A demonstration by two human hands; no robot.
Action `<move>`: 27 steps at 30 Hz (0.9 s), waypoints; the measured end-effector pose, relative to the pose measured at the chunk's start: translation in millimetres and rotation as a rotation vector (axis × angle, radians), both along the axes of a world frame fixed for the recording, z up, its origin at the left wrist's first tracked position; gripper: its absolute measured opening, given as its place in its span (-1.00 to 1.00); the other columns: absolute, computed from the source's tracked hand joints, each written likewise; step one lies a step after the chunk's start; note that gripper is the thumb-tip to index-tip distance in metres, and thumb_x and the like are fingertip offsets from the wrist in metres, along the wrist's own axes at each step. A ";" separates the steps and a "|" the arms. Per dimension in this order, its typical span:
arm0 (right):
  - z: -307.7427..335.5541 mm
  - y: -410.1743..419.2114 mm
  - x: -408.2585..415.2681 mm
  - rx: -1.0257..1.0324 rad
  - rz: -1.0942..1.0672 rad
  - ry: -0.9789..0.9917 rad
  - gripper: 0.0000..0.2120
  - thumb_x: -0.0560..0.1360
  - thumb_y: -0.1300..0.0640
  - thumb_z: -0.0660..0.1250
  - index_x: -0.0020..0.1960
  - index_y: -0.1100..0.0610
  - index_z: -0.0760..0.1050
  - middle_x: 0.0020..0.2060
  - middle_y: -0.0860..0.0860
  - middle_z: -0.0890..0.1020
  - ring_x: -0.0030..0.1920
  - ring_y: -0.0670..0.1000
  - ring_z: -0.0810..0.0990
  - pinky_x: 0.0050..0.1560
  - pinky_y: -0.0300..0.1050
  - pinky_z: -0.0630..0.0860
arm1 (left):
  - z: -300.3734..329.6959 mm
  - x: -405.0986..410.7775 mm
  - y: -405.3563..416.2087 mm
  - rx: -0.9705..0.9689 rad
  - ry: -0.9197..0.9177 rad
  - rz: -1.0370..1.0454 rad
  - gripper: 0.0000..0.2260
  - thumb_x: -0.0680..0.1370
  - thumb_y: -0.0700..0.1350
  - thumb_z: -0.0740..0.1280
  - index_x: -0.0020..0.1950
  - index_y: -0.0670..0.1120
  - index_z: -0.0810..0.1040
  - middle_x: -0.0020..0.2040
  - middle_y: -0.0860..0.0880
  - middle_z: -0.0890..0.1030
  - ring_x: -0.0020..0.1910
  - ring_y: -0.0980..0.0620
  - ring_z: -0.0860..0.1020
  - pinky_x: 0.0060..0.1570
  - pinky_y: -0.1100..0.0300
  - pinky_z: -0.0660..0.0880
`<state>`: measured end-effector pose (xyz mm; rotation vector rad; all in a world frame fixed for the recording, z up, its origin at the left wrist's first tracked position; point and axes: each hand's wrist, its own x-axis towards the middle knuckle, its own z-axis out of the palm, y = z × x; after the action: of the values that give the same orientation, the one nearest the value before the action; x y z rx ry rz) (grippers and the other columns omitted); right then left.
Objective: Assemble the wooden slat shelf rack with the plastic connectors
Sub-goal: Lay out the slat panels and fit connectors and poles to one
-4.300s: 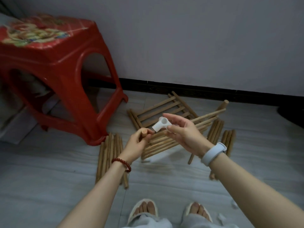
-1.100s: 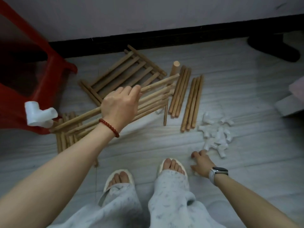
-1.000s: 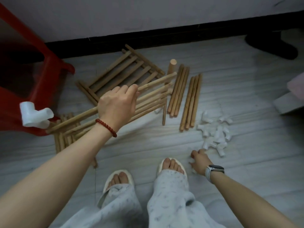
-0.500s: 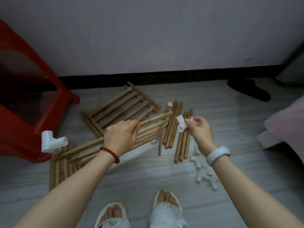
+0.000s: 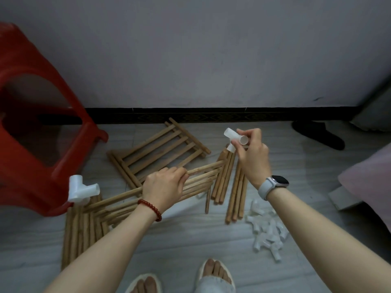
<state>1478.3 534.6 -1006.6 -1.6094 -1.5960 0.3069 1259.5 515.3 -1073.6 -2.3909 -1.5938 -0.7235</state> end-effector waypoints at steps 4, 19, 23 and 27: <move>-3.7 3.3 -0.8 0.079 0.071 -0.230 -0.76 0.54 0.17 0.30 0.10 0.30 0.37 0.19 0.18 0.57 -0.13 0.17 0.65 -0.28 0.09 0.61 | -0.5 0.7 -1.0 -0.009 -0.002 0.001 -0.72 0.53 0.05 0.09 -0.24 0.03 0.54 -0.43 0.08 0.50 -0.50 0.10 0.48 -0.54 0.31 0.17; 10.3 12.9 5.7 0.186 0.117 -0.646 -0.81 0.44 0.26 0.40 -0.11 0.34 0.43 -0.42 0.16 0.55 -0.54 0.20 0.50 -0.60 -0.06 0.40 | 2.7 0.8 1.1 -0.025 0.026 0.009 -0.89 0.41 -0.05 0.46 -0.25 0.03 0.55 -0.45 0.09 0.50 -0.52 0.10 0.47 -0.55 0.30 0.17; 8.0 8.6 7.0 0.103 0.198 -0.676 -0.70 0.41 0.28 0.44 0.06 0.38 0.45 -0.27 0.23 0.61 -0.39 0.21 0.58 -0.49 0.02 0.53 | 2.8 0.3 0.8 -0.011 0.030 0.011 -0.88 0.40 -0.06 0.47 -0.26 0.02 0.54 -0.46 0.08 0.50 -0.53 0.09 0.47 -0.55 0.29 0.16; 11.8 9.3 4.6 0.018 0.295 -0.799 -0.52 0.40 0.44 0.35 0.30 0.29 0.37 0.07 0.26 0.56 -0.22 0.22 0.61 -0.32 0.04 0.57 | 4.6 1.5 1.1 -0.022 0.027 0.010 -0.88 0.40 -0.07 0.47 -0.27 0.02 0.54 -0.46 0.08 0.50 -0.53 0.09 0.48 -0.54 0.30 0.17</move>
<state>1482.9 543.9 -994.8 -1.5678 -2.4310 -0.2437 1261.0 516.3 -1069.0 -2.3957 -1.6104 -0.6716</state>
